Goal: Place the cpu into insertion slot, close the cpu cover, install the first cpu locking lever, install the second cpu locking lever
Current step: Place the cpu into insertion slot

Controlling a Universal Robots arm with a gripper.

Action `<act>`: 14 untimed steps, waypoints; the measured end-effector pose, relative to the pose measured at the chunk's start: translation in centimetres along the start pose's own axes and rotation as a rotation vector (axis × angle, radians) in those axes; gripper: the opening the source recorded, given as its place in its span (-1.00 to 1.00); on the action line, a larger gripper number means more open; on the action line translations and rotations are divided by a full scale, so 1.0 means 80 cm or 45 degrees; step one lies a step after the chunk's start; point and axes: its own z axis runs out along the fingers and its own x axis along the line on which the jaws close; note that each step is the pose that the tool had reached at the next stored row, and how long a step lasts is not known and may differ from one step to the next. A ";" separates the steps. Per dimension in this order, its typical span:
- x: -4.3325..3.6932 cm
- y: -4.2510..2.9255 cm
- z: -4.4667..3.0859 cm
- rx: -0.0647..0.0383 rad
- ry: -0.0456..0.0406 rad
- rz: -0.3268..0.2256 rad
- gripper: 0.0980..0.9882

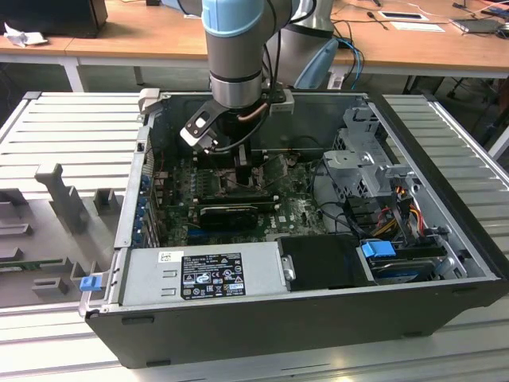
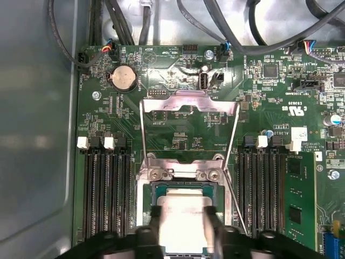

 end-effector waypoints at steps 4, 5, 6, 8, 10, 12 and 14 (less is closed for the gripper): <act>0.000 0.0002 -0.0012 0.000 -0.006 -0.001 -0.73; 0.000 0.0002 -0.0017 0.000 -0.006 -0.001 -0.87; 0.000 0.0002 -0.0028 0.000 -0.007 0.000 -0.98; 0.000 0.0004 -0.0046 0.000 -0.006 0.000 -0.98; 0.000 0.0006 -0.0068 0.000 -0.006 0.000 -0.98; 0.000 0.0007 -0.0081 0.000 -0.006 0.000 -0.98; 0.000 0.0008 -0.0086 0.000 -0.006 0.000 -0.98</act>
